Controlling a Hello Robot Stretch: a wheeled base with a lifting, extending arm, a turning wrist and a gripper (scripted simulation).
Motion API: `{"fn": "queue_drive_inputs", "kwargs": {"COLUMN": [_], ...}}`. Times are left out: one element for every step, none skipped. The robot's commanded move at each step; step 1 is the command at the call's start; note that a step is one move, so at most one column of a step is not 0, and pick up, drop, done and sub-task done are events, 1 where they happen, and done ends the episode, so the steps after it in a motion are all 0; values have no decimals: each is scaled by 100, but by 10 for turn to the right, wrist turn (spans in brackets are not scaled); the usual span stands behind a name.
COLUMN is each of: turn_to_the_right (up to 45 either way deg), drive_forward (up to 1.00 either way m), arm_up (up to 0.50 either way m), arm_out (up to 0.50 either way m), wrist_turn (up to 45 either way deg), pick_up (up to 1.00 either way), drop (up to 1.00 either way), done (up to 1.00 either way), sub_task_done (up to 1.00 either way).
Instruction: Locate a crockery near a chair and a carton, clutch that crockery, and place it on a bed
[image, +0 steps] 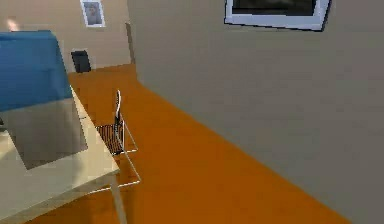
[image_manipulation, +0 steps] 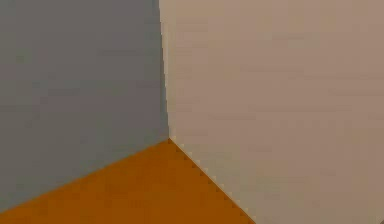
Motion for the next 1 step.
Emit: {"fn": "queue_drive_inputs", "kwargs": {"turn_to_the_right": [210], "drive_forward": [0], "arm_up": [0], "arm_out": [0], "wrist_turn": [0], "pick_up": [0], "drop": [0], "done": [0], "sub_task_done": [0]}}
